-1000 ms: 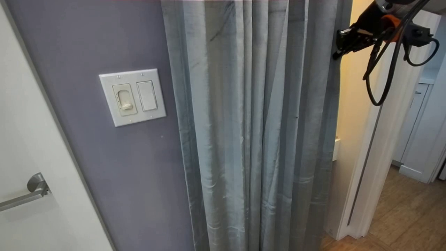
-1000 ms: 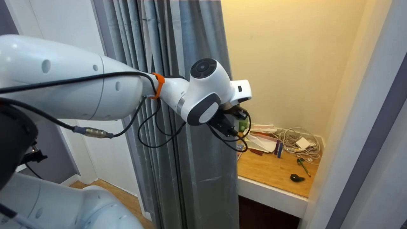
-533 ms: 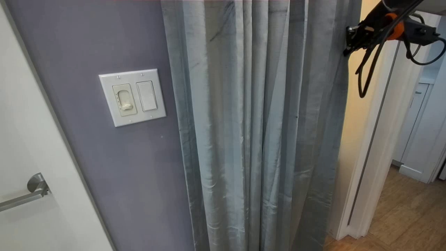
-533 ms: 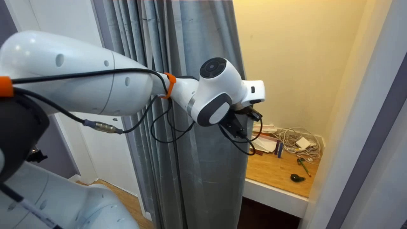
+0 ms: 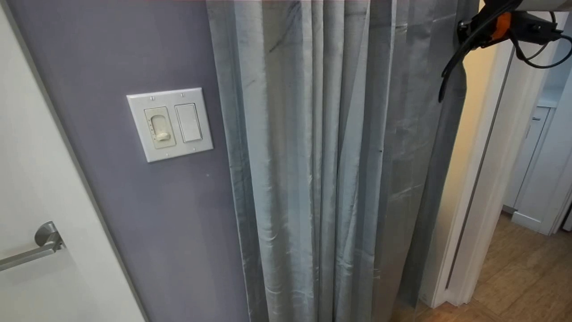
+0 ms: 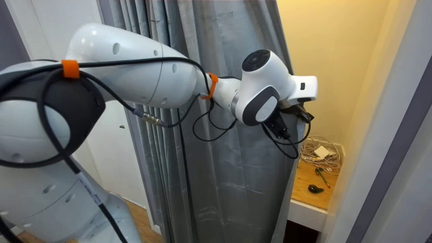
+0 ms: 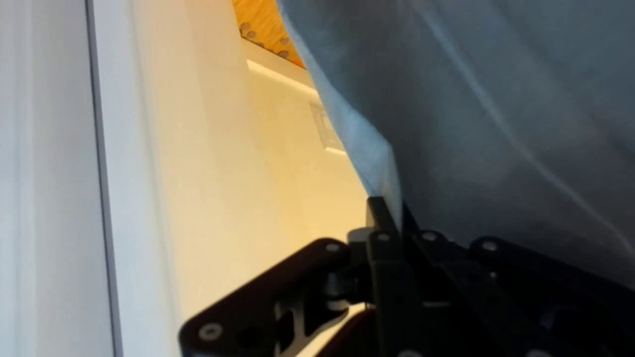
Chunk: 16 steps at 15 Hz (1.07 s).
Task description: Move the curtain to the right
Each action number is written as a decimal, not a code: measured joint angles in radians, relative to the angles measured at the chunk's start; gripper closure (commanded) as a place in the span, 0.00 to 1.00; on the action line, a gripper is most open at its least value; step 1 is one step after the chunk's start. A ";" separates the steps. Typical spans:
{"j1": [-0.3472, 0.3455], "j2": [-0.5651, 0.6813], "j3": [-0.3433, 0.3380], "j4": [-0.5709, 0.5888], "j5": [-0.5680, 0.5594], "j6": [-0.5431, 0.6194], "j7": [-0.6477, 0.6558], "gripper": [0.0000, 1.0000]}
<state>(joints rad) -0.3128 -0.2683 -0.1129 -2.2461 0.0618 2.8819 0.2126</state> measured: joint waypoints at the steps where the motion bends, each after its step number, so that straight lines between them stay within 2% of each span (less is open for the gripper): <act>1: -0.024 0.019 0.007 0.025 -0.020 0.000 0.028 0.99; 5: -0.098 0.078 0.022 0.101 -0.097 -0.001 0.129 0.99; 11: -0.128 0.160 0.023 0.189 -0.114 -0.005 0.206 0.99; 16: -0.162 0.229 0.016 0.275 -0.170 -0.022 0.307 0.99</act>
<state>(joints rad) -0.4743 -0.0396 -0.0967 -1.9707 -0.1085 2.8602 0.5192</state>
